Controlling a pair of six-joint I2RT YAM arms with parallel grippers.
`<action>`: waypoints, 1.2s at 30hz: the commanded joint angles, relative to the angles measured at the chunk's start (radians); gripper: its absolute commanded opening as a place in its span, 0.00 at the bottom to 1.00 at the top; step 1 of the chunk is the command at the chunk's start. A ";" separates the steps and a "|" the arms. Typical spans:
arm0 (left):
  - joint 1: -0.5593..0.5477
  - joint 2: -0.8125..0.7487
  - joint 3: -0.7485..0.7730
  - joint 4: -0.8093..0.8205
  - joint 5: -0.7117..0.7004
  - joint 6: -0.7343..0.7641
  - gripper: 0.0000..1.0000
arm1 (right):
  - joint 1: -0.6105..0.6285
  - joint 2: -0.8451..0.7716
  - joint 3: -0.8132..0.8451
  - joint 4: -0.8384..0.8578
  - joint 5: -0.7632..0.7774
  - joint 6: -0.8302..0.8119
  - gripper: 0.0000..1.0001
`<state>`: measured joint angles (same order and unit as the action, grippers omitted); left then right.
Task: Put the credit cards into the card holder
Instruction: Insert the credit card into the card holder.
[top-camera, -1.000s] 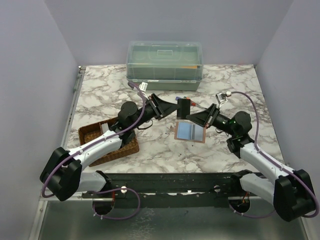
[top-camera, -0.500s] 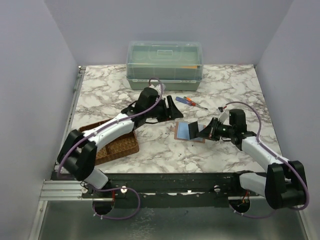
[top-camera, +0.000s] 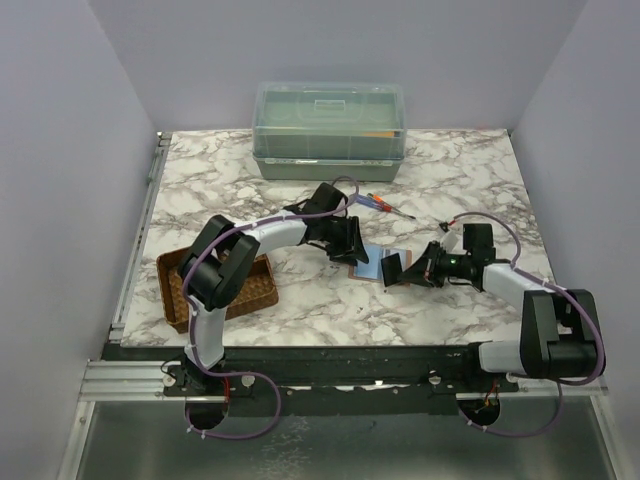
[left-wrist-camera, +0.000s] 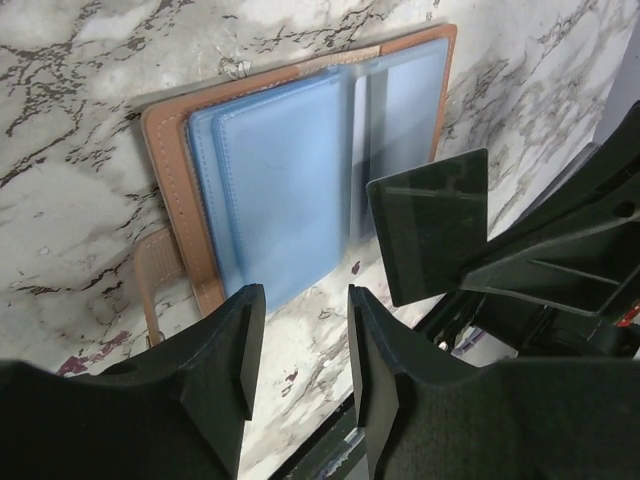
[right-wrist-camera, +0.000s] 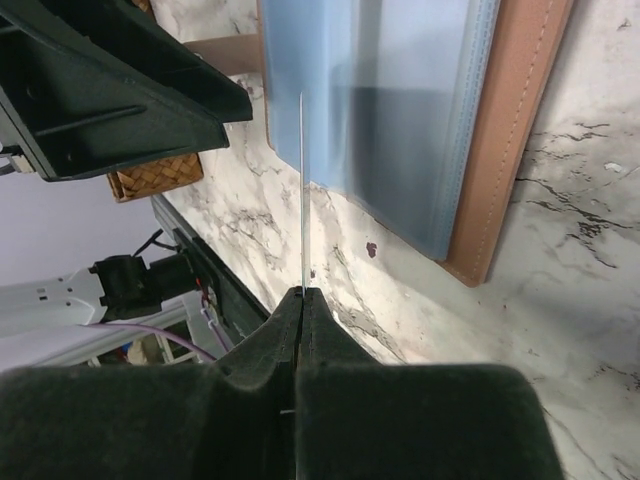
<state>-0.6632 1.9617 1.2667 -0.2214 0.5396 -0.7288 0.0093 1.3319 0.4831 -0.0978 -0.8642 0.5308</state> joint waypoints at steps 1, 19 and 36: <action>-0.007 0.021 0.040 -0.026 0.033 0.045 0.43 | -0.003 0.039 0.009 0.024 -0.041 -0.026 0.00; -0.006 0.058 0.030 -0.065 -0.053 0.076 0.32 | -0.028 0.129 0.008 0.089 -0.068 -0.025 0.00; -0.007 0.059 0.027 -0.077 -0.076 0.075 0.30 | -0.029 0.208 0.005 0.184 -0.133 -0.029 0.00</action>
<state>-0.6651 2.0068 1.2842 -0.2787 0.5041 -0.6682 -0.0151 1.5093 0.4831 0.0494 -0.9619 0.5213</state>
